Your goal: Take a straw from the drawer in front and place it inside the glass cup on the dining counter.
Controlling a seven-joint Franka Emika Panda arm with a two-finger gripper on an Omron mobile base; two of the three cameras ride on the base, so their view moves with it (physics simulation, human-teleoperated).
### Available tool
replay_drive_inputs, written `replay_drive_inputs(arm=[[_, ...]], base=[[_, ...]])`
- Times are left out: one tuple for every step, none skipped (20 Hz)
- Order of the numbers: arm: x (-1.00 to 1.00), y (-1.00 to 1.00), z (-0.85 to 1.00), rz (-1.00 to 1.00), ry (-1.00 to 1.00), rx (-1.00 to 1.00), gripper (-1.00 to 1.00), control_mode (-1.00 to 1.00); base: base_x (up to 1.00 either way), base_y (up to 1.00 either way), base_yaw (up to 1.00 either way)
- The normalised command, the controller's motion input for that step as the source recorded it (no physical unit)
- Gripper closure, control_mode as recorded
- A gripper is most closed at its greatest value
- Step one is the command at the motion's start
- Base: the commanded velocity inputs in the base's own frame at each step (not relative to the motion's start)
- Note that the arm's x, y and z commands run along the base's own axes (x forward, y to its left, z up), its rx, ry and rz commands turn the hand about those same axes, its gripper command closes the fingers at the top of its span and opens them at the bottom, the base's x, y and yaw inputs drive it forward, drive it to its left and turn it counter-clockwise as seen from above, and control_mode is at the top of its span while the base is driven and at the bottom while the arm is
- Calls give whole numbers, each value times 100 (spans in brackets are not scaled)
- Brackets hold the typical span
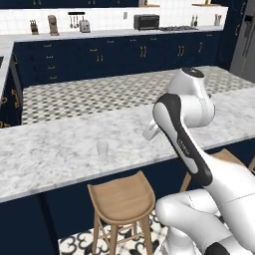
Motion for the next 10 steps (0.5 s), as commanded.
replay_drive_inputs(arm=[[0, 0, 0, 0, 0, 0, 100, 100], [0, 3, 64, 23, -10, 24, 100, -100], [-1, 0, 70, 29, -17, 31, 100, -100], [-11, 0, 66, 36, -16, 39, 100, -100], [-13, 0, 65, 40, -18, 43, 100, -100], [-7, -7, 52, 43, -17, 45, 100, -100], [0, 0, 46, 44, -15, 46, 100, -100], [0, 0, 36, 45, -12, 45, 100, -100], [0, 0, 29, 45, -9, 45, 100, -100], [14, 0, 20, 44, -2, 45, 100, -100]], base=[[52, 26, 14], [0, 0, 0], [0, 0, 0], [0, 0, 0], [0, 0, 0], [0, 0, 0], [0, 0, 0], [0, 0, 0], [0, 0, 0], [0, 0, 0]])
